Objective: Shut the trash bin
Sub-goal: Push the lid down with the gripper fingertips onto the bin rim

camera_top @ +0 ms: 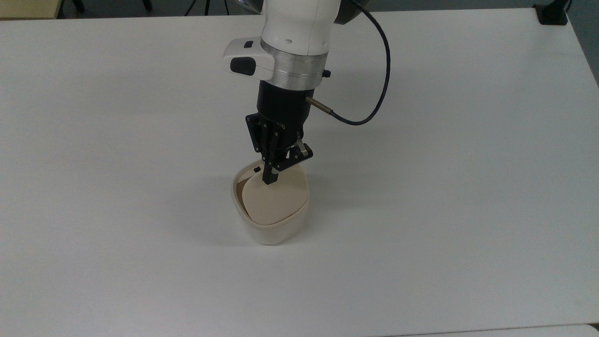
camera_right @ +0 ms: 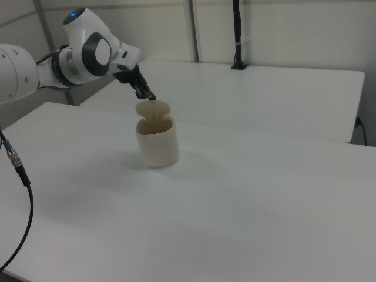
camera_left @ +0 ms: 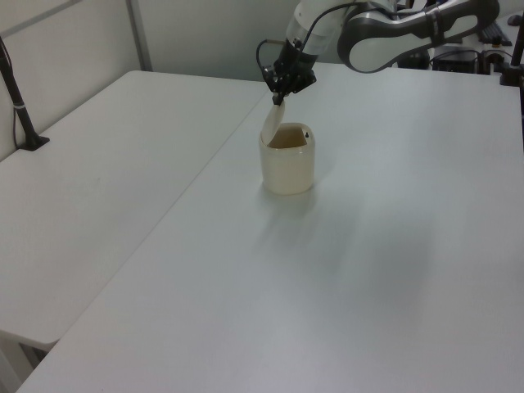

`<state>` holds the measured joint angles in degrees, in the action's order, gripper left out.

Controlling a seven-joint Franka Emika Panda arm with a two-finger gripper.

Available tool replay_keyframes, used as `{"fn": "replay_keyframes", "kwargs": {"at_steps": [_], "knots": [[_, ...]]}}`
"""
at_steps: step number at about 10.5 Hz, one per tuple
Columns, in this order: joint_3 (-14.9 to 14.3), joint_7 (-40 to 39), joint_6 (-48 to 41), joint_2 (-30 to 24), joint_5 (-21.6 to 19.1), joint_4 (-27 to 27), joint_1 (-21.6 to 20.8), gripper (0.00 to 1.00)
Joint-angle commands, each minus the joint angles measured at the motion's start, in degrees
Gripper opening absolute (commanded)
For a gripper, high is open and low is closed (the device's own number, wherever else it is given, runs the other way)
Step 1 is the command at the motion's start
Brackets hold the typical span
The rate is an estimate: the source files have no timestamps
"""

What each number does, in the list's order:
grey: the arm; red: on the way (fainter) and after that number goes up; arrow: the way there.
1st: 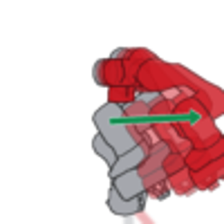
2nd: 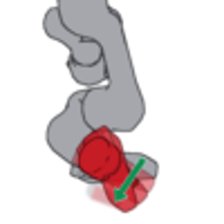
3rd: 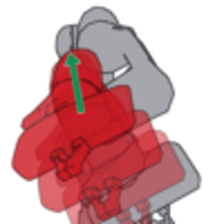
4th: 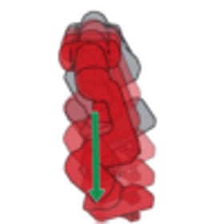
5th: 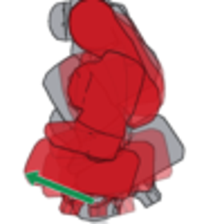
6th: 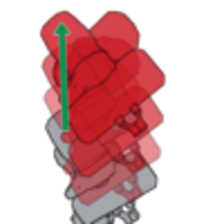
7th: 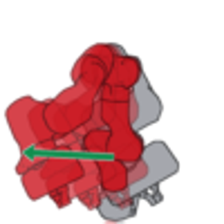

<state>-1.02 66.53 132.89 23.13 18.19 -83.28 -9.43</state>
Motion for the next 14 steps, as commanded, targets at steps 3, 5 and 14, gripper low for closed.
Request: {"fn": "replay_keyframes", "kwargs": {"at_steps": [3, 5, 14], "knots": [[-1.09, -4.04, -0.17, -3.35, 0.53, -7.33, 0.73, 0.0], [-1.09, -4.13, 0.0, -3.18, 0.71, -9.44, 0.64, 0.0], [-0.65, -7.38, 0.01, -2.64, 0.54, -13.32, 0.47, 0.0]]}}
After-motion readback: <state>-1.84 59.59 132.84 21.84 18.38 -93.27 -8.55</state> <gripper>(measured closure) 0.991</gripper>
